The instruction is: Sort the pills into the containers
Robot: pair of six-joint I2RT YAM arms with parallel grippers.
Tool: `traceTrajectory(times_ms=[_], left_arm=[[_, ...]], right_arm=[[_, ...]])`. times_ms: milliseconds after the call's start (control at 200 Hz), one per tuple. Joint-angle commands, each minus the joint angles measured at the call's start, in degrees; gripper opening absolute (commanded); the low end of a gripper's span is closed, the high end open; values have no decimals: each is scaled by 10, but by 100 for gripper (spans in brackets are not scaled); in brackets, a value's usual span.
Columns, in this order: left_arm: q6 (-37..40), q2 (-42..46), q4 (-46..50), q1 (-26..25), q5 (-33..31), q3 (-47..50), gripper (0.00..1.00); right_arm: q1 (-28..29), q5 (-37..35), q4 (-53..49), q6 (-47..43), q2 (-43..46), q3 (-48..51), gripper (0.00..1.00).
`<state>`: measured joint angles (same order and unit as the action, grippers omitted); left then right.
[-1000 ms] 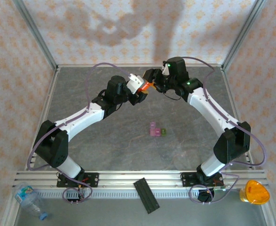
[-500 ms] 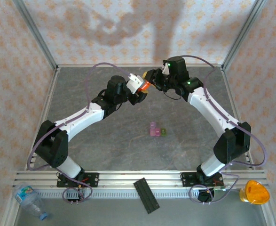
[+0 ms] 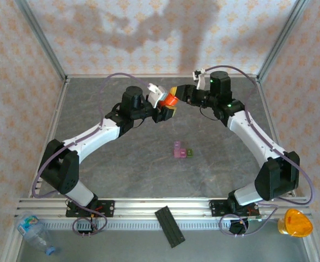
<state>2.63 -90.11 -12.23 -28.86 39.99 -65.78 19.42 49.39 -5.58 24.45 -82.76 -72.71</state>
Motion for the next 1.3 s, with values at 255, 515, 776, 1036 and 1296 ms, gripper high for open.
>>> traceTrajectory(times_ms=[255, 515, 776, 1036, 1296], left_arm=[[-83, 33, -70, 14, 63, 20, 0], [-37, 24, -42, 14, 4, 2, 0], [-10, 43, -11, 14, -50, 28, 0], [-13, 66, 16, 12, -70, 45, 0], [-10, 72, 37, 8, -80, 40, 0]], right_arm=[[-28, -7, 67, -31, 4, -5, 28], [-29, -85, 2, -16, 7, -11, 29], [-34, -353, -171, -69, -6, -2, 30], [-33, -530, -158, -56, -42, 102, 29], [-44, -603, -140, -16, -99, 141, 28]])
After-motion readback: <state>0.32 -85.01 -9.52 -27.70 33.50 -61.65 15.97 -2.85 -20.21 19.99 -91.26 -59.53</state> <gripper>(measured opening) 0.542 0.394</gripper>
